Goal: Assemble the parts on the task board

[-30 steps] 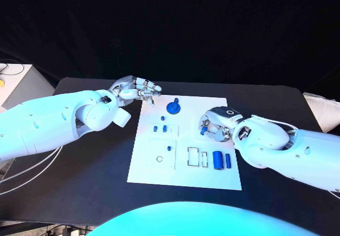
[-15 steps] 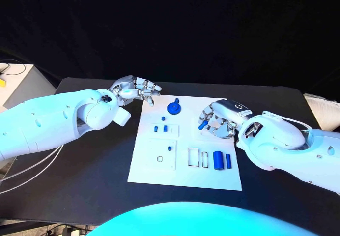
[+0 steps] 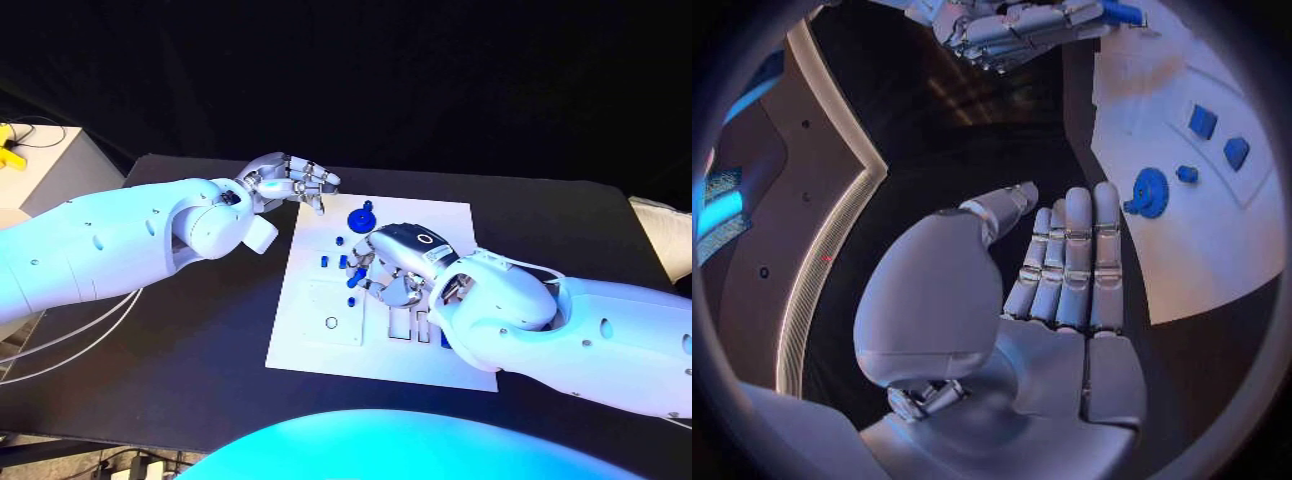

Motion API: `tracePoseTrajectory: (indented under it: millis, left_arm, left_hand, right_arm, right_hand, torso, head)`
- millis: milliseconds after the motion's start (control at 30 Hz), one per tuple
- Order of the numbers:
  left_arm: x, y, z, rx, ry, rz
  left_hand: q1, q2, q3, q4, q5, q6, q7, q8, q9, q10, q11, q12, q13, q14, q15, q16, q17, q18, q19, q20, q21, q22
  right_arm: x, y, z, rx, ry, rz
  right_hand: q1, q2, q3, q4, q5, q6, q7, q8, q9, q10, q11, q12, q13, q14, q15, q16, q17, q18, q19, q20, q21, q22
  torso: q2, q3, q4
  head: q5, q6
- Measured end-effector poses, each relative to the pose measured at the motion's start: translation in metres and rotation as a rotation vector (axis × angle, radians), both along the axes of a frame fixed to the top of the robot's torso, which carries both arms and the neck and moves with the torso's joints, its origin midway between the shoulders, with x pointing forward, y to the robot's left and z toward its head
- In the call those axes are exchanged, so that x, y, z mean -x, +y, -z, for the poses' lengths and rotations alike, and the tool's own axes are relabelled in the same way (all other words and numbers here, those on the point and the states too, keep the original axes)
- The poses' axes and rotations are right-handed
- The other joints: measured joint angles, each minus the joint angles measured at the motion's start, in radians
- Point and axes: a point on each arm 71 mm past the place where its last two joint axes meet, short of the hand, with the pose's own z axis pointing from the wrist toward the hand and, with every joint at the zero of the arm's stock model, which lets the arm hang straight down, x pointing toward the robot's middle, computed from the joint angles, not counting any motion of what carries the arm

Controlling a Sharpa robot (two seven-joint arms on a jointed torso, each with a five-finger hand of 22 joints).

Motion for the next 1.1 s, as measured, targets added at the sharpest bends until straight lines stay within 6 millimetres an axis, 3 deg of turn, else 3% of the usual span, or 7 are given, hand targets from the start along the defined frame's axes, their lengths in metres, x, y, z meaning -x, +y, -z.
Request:
tracePoseTrajectory:
  millis: [367,600,1100]
  left_arm:
    - [0.001,-0.006,0.0,0.006,0.002,0.016]
    - [0.002,-0.008,0.0,0.008,0.003,0.023]
    - [0.002,-0.008,-0.001,0.009,0.003,0.025]
  left_hand:
    - [0.0,0.0,0.0,0.0,0.0,0.0,0.0,0.0,0.0,0.0,0.0,0.0,0.0,0.0,0.0,0.0,0.0,0.0,0.0,0.0,0.0,0.0]
    - [0.0,0.0,0.0,0.0,0.0,0.0,0.0,0.0,0.0,0.0,0.0,0.0,0.0,-0.004,0.004,0.0,0.0,0.0,0.0,0.0,0.0,0.0]
    - [0.0,0.0,0.0,0.0,0.0,0.0,0.0,0.0,0.0,0.0,0.0,0.0,0.0,-0.004,0.004,0.0,0.0,0.0,0.0,0.0,0.0,0.0]
  right_arm:
    - [0.018,0.033,0.019,0.025,0.009,-0.095]
    - [0.022,0.038,0.029,0.057,0.016,-0.116]
    - [0.025,0.041,0.044,0.115,0.031,-0.127]
  right_hand:
    - [-0.004,-0.004,0.004,-0.004,0.0,-0.003,-0.001,0.0,0.011,0.0,0.0,-0.004,-0.001,0.0,0.0,0.0,-0.003,0.0,0.0,0.0,-0.002,0.0]
    - [-0.007,-0.007,0.007,-0.007,0.0,-0.003,-0.001,0.0,0.01,0.0,0.0,-0.004,-0.001,0.0,0.0,0.0,-0.003,0.0,0.0,0.0,-0.004,0.0]
    - [-0.011,-0.004,0.008,-0.011,-0.003,-0.008,0.001,-0.002,0.011,0.0,0.0,-0.009,0.001,0.0,0.0,-0.004,-0.006,0.0,0.0,0.0,-0.008,0.001]
  torso:
    - [0.002,0.0004,0.0004]
    - [0.002,0.0018,-0.0008]
    - [0.002,0.002,-0.0002]
  head:
    - [0.014,0.0]
    - [0.028,0.0]
    - [0.033,0.0]
